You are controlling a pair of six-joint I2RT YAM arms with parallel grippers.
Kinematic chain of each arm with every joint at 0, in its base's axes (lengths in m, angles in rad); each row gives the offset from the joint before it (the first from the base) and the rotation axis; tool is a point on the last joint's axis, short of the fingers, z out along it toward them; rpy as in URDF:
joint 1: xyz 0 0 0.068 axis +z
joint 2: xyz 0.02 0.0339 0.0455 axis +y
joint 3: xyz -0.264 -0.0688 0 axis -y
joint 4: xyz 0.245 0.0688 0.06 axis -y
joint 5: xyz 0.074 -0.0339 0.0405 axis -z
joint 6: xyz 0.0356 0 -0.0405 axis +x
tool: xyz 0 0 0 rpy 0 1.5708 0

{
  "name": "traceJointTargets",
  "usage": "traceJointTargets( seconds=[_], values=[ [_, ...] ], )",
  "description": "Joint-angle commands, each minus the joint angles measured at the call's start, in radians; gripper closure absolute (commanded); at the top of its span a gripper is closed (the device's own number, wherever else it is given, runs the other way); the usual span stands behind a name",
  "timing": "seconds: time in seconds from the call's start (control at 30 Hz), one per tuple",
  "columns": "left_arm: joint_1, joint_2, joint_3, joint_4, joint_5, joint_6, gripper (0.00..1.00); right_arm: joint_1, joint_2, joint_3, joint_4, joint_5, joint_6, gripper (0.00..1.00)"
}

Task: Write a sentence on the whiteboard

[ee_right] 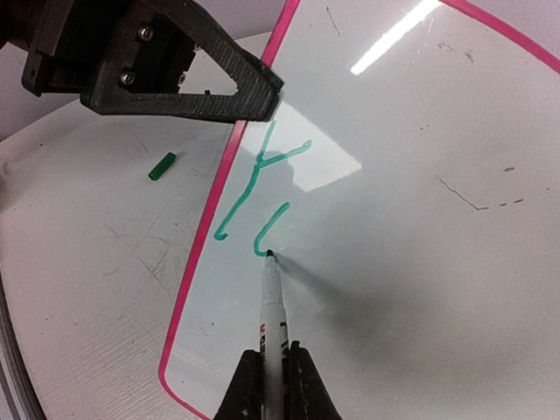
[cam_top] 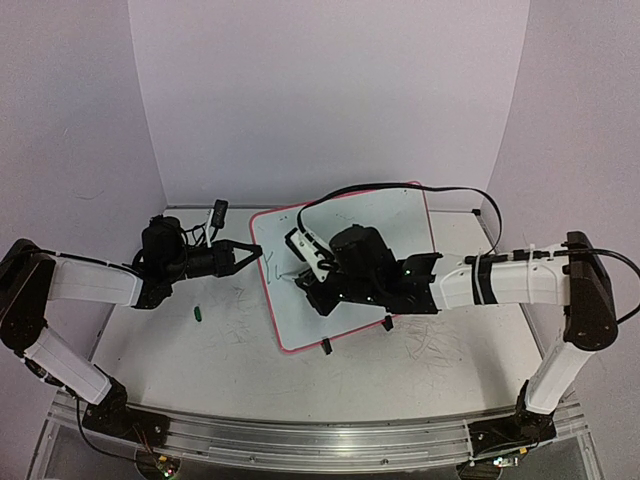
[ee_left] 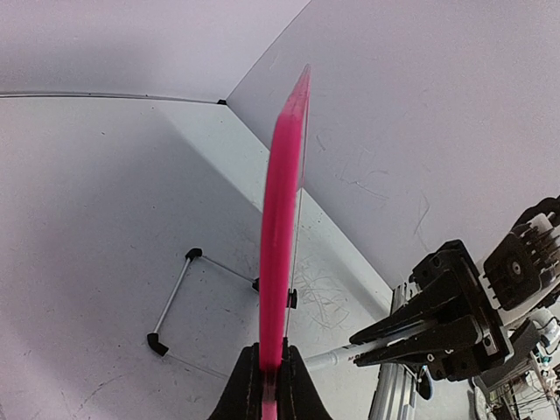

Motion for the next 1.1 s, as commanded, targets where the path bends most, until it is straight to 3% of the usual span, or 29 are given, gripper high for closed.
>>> traceJointTargets(
  seconds=[0.0,0.83,1.07],
  values=[
    [0.0,-0.033,0.018,0.034,0.016,0.001,1.0,-0.016,-0.029,0.014,0.049,0.085,0.019,1.0],
    [0.0,-0.041,0.012,0.032,0.015,0.002,1.0,-0.015,0.03,0.077,0.047,0.021,0.016,1.0],
    [0.0,-0.04,0.012,0.032,0.014,0.004,1.0,-0.017,-0.054,0.016,0.064,0.022,0.022,1.0]
  ],
)
